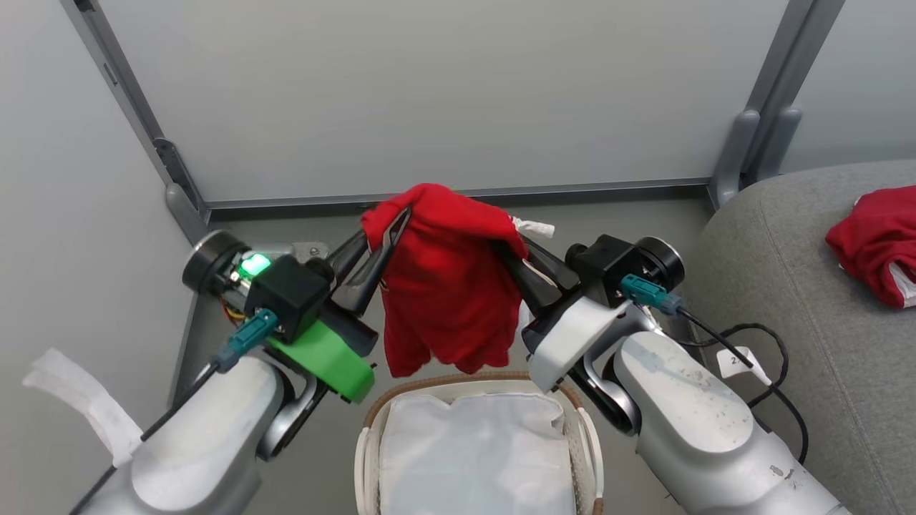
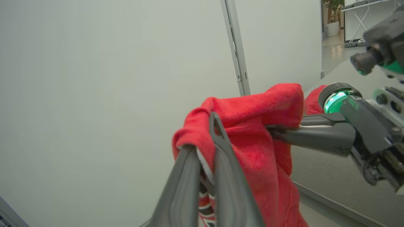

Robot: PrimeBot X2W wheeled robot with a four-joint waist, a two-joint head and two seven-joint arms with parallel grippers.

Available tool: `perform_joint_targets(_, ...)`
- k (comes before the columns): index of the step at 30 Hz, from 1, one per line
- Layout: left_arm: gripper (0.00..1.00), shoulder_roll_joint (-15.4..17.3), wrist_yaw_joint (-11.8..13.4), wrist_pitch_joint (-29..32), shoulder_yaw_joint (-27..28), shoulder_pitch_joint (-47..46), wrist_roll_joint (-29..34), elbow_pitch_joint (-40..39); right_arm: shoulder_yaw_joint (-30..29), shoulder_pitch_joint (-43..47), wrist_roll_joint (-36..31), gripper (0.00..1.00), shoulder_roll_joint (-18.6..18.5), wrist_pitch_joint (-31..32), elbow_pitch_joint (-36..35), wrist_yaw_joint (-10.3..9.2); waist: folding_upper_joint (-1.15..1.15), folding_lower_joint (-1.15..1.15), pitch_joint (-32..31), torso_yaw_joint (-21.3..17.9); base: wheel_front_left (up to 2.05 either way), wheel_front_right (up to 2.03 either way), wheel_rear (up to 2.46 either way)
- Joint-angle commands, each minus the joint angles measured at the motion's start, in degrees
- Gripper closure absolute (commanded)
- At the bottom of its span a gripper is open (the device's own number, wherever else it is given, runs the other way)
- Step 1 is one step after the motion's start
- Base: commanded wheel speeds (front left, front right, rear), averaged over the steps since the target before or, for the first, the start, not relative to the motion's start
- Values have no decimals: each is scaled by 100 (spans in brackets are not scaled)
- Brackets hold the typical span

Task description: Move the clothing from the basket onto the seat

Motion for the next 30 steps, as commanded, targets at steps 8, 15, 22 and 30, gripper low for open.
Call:
perform_joint_targets(8, 0, -350, 183, -140, 228, 907, -153, 330, -563, 285, -308, 100, -21, -28, -46, -4, 0, 0, 26, -72, 0, 0, 0)
perform_joint_targets(15, 0, -735, 98, -142, 744, 1640, 16, 406, -976, 502, -536, 100, -20, -29, -70, -4, 0, 0, 92, -200, 0, 0, 0)
perform_joint_targets(22, 0, -1096, -84, -141, 1140, 1999, 305, 551, -1234, 642, -645, 100, -19, -29, -85, -4, 0, 0, 172, -399, 0, 0, 0)
perform_joint_targets(30, 0, -1376, -219, -137, 1451, 2141, 611, 562, -1623, 639, -793, 100, -20, -29, -185, -4, 0, 0, 430, -980, 0, 0, 0)
